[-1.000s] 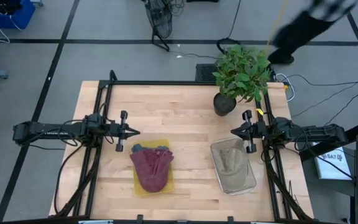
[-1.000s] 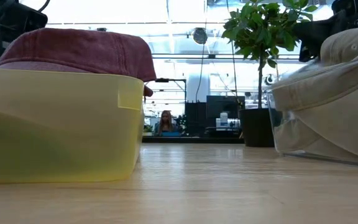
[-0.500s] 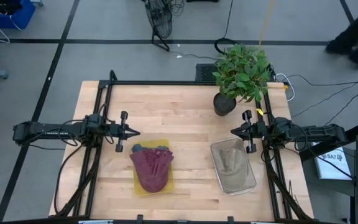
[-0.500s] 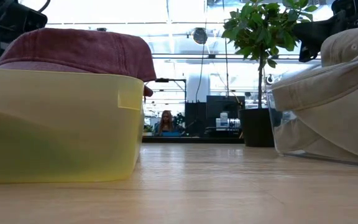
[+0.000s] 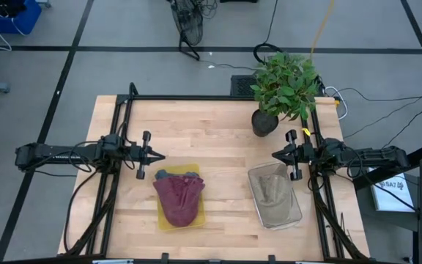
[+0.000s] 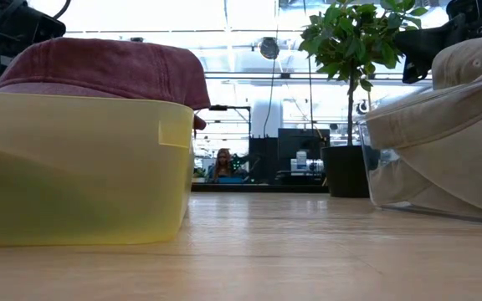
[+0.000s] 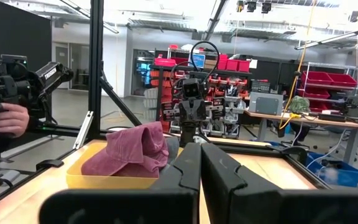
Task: Pick & Place hat
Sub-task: Return to Home Position
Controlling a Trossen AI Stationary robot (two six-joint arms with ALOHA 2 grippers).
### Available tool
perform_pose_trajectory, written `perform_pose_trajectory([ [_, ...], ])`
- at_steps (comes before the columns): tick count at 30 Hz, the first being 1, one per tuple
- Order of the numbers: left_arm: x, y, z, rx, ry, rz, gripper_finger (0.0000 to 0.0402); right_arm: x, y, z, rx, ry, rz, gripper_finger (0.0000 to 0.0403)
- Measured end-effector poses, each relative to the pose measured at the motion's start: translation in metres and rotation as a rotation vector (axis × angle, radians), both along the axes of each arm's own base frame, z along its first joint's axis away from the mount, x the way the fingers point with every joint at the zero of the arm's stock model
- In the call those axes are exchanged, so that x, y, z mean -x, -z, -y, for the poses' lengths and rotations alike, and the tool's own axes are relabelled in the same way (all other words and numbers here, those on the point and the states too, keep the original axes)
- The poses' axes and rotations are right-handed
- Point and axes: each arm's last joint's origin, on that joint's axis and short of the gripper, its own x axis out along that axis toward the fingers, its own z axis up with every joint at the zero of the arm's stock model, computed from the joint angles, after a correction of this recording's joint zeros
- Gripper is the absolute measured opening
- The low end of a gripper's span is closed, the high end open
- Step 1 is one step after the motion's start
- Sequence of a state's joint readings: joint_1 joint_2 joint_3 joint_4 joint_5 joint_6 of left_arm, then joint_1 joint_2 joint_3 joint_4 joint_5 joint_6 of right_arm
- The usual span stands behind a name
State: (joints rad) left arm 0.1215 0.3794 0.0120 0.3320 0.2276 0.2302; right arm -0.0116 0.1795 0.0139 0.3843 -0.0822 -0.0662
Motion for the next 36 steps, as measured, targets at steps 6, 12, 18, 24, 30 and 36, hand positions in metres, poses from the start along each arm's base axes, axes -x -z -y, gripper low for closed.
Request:
perform_pose_trajectory([
  [6, 0.0000, 0.0000, -0.0001, 0.000, -0.001, 0.000, 0.0020, 0.0000, 0.0000, 0.0001, -0.001, 0.002, 0.000, 0.0000],
  [12, 0.0000, -0.0001, 0.0000, -0.001, -0.001, 0.001, 0.0042, 0.0003, -0.0011, 0.0001, -0.026, -0.003, 0.010, 0.0000],
  [18, 0.0000, -0.0001, -0.0001, -0.001, -0.001, 0.002, 0.0042, 0.0001, -0.0005, 0.0001, -0.028, -0.003, 0.003, 0.0000],
  [24, 0.0000, -0.0002, -0.0001, -0.001, -0.001, 0.002, 0.0044, 0.0001, -0.0005, 0.0001, -0.028, -0.003, 0.003, 0.0000],
  [30, 0.0000, -0.0001, -0.0001, -0.001, -0.001, 0.002, 0.0046, 0.0001, -0.0005, 0.0001, -0.028, -0.003, 0.003, 0.0000],
  [36, 0.0000, -0.0001, -0.0001, -0.001, -0.001, 0.002, 0.0047, 0.0001, -0.0005, 0.0001, -0.028, -0.003, 0.003, 0.0000],
])
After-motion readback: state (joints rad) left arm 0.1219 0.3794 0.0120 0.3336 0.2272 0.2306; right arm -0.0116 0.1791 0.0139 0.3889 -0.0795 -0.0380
